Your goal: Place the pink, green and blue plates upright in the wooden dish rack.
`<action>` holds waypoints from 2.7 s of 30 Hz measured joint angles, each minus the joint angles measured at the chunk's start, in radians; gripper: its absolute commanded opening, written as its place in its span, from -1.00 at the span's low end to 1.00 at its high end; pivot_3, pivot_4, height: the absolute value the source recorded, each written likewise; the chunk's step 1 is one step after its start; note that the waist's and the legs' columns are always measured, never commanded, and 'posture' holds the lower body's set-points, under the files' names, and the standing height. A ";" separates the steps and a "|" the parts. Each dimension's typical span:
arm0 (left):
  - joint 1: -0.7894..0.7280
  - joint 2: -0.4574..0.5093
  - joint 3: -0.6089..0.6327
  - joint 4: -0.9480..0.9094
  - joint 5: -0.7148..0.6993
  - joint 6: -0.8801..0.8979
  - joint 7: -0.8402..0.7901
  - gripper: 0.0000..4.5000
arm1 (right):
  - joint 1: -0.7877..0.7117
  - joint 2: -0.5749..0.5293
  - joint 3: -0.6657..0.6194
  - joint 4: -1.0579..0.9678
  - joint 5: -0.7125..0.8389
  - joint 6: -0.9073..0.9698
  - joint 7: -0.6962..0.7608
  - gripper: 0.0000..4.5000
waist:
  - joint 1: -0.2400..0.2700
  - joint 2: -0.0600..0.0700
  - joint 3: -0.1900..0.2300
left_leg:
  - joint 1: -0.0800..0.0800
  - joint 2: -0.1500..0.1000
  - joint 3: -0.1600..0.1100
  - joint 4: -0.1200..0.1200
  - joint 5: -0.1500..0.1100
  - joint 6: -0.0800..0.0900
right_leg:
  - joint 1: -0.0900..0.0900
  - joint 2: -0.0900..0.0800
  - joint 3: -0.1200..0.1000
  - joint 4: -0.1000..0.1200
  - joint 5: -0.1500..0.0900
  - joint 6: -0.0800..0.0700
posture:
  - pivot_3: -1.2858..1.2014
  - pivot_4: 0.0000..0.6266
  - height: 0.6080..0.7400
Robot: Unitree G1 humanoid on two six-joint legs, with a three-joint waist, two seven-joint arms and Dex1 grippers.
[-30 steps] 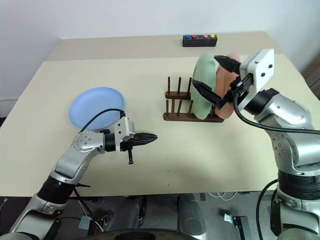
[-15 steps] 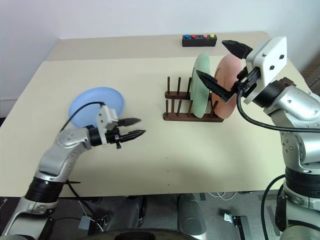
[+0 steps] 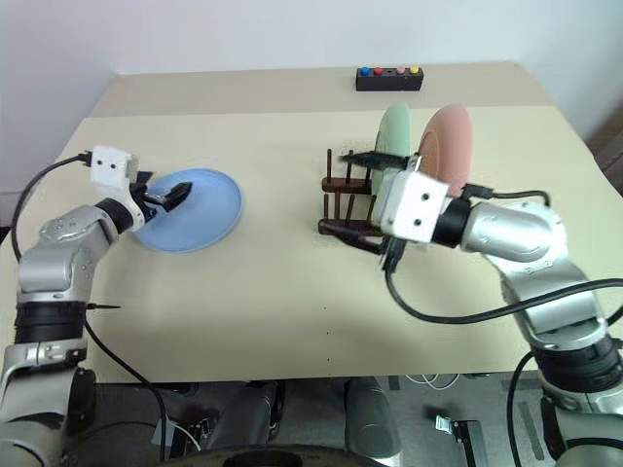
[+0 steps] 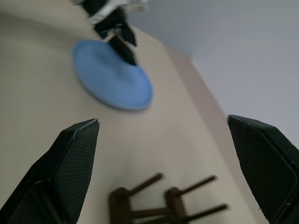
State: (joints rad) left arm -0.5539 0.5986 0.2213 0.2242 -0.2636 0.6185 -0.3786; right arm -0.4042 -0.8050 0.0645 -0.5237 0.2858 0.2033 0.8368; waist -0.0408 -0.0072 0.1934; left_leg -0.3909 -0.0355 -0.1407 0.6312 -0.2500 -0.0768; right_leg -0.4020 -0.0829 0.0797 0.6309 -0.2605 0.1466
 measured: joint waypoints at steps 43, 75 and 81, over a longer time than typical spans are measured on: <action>-0.362 -0.351 0.055 -0.263 -0.154 0.117 0.284 -0.99 | -0.202 0.114 0.093 0.201 -0.392 -0.197 -0.104 1.00 | 0.024 -0.009 0.001 | -0.001 0.000 0.000 0.000 0.001 -0.002 | -0.002 0.000 -0.001 0.001 0.001 -0.001 | 0.03 -0.52 1.00; -0.362 -0.465 -0.047 -0.444 -0.189 0.246 0.325 -0.70 | -0.245 0.156 0.191 0.333 -0.665 -0.367 -0.160 -1.00 | 0.022 -0.009 0.001 | -0.001 0.000 0.000 0.000 0.002 -0.003 | -0.002 0.000 -0.001 0.001 0.001 -0.001 | 0.03 -0.52 1.00; -0.362 -0.467 0.060 -0.444 -0.295 0.170 0.279 0.52 | -0.241 0.149 0.189 0.334 -0.681 -0.390 -0.163 -1.00 | 0.019 -0.009 0.001 | -0.001 0.000 0.000 0.000 0.002 -0.003 | -0.003 0.000 -0.001 0.001 0.001 -0.001 | 0.03 -0.52 1.00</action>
State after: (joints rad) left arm -0.9161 0.1318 0.2809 -0.2200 -0.5588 0.7888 -0.0991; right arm -0.6456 -0.6561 0.2538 -0.1896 -0.3950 -0.1870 0.6737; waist -0.0216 -0.0163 0.1946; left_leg -0.3919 -0.0356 -0.1407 0.6309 -0.2482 -0.0800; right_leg -0.4046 -0.0830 0.0791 0.6324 -0.2595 0.1454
